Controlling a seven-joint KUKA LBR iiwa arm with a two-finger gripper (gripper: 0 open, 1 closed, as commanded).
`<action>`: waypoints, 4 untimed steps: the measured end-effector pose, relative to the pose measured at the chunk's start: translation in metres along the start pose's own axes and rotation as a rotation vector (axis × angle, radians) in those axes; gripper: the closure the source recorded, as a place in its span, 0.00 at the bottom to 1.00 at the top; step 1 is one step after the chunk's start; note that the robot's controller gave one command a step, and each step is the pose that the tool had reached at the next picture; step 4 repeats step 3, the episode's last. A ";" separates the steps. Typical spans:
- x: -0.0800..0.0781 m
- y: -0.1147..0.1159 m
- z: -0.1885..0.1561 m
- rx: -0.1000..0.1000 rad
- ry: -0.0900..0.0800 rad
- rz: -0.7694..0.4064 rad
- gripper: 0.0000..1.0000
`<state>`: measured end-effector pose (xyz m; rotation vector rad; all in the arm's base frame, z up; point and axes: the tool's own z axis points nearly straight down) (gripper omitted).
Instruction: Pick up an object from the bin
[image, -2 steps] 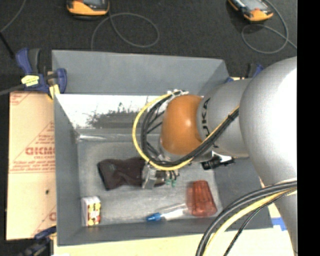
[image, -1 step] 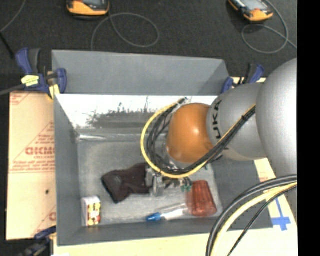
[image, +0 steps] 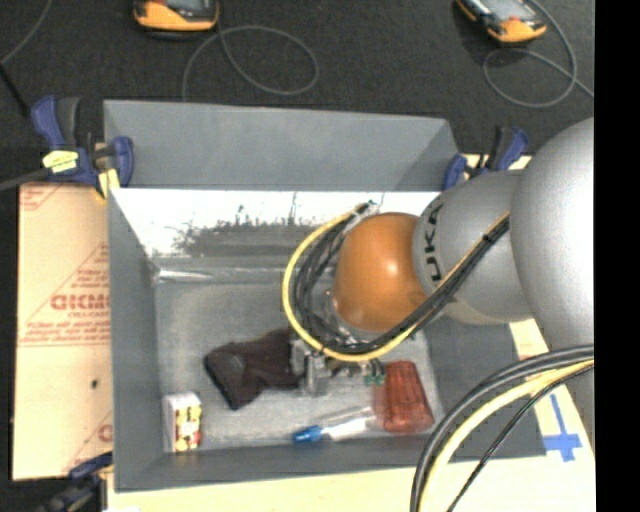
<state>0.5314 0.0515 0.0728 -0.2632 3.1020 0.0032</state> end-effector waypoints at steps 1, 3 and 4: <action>0.002 0.006 -0.072 0.001 0.006 0.032 1.00; 0.000 0.009 -0.146 0.001 0.004 0.012 1.00; 0.000 0.009 -0.146 0.001 0.004 0.012 1.00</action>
Offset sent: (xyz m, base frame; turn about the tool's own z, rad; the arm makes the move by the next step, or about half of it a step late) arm 0.0000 0.0000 0.0000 0.0000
